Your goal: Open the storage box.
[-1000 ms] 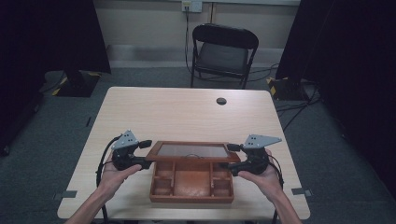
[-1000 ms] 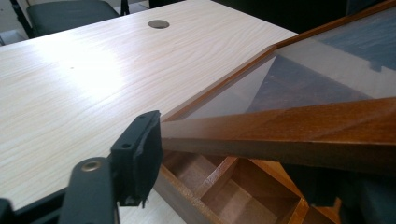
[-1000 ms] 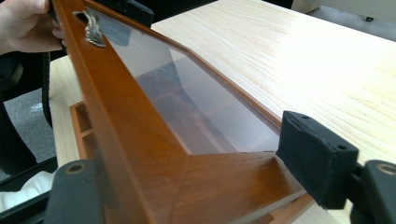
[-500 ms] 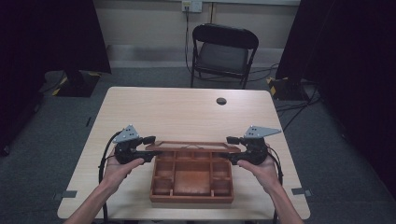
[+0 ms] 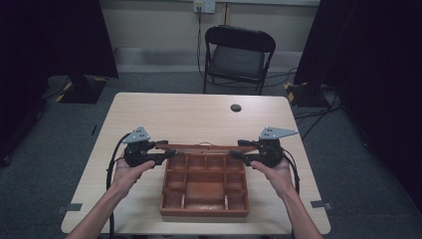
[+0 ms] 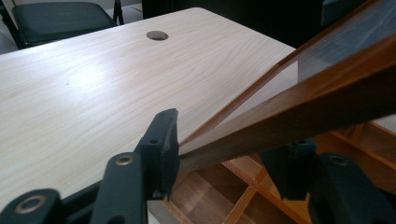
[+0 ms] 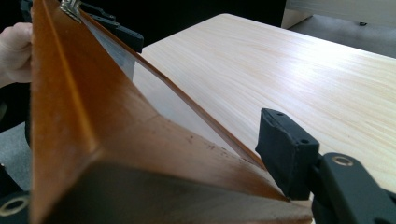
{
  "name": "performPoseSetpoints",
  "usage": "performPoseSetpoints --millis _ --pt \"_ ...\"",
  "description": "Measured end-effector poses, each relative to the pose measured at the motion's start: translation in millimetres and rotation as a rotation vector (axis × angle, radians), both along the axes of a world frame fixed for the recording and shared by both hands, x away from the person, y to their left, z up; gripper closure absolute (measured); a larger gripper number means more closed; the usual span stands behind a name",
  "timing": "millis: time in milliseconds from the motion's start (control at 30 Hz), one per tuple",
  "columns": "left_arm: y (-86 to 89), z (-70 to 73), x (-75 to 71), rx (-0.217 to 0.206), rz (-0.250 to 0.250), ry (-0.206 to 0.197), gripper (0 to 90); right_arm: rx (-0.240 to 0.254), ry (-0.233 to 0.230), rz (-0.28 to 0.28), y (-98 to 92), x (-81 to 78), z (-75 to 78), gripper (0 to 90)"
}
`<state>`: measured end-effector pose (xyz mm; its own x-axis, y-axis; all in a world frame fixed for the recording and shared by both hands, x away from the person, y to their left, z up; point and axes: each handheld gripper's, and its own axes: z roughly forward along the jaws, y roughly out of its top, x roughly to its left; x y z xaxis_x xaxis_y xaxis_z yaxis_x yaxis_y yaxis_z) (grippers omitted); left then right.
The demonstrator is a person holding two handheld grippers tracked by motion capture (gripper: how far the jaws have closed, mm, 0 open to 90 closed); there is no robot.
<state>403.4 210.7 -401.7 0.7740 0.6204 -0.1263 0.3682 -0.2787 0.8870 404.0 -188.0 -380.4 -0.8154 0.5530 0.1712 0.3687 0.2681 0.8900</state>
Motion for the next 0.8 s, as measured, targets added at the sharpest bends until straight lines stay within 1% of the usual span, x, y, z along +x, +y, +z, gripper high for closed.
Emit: performPoseSetpoints --millis 100,133,233,300,433,500,533,567,600,633,767,800 --pt "-0.1 1.3 3.8 -0.008 -0.003 0.001 50.2 0.009 -0.001 -0.005 -0.4 3.8 0.5 44.7" --pt "0.2 0.8 5.2 -0.023 -0.003 0.011 50.4 0.015 0.0 -0.005 -0.8 5.4 0.4 44.7" --pt "1.0 -1.8 7.5 -0.053 0.008 0.012 50.3 0.023 0.001 -0.011 -0.5 10.0 0.3 45.1" --pt "0.8 -2.0 7.9 -0.055 0.011 0.008 50.3 0.011 0.008 -0.013 0.1 12.5 -0.1 45.3" --pt "-0.1 -2.3 12.8 -0.067 0.011 0.013 50.6 0.029 0.013 -0.022 -1.4 15.6 -1.7 45.5" --pt "-1.9 -1.2 17.2 -0.047 0.008 0.016 51.0 0.035 0.016 -0.025 -1.5 17.7 -3.3 46.2" --pt "-2.8 -0.1 19.6 -0.044 0.013 0.023 51.1 0.029 0.014 -0.028 -1.2 19.2 -4.1 46.6" --pt "-2.8 0.6 20.8 -0.038 0.013 0.022 51.2 0.028 0.021 -0.033 -0.9 21.3 -5.5 46.8" --pt "-3.3 0.9 21.6 -0.041 0.016 0.023 51.3 0.028 0.022 -0.038 -0.9 22.4 -6.2 46.8" --pt "-2.7 0.7 23.0 -0.037 0.011 0.015 51.4 0.031 0.025 -0.038 -1.3 23.7 -7.1 47.0" --pt "-2.4 -5.0 29.9 -0.053 0.016 0.017 52.4 0.047 0.028 -0.042 -2.7 29.8 -9.9 48.9" --pt "-2.8 -7.0 32.1 -0.065 0.022 0.021 52.5 0.052 0.024 -0.045 -2.6 31.3 -10.2 49.1"
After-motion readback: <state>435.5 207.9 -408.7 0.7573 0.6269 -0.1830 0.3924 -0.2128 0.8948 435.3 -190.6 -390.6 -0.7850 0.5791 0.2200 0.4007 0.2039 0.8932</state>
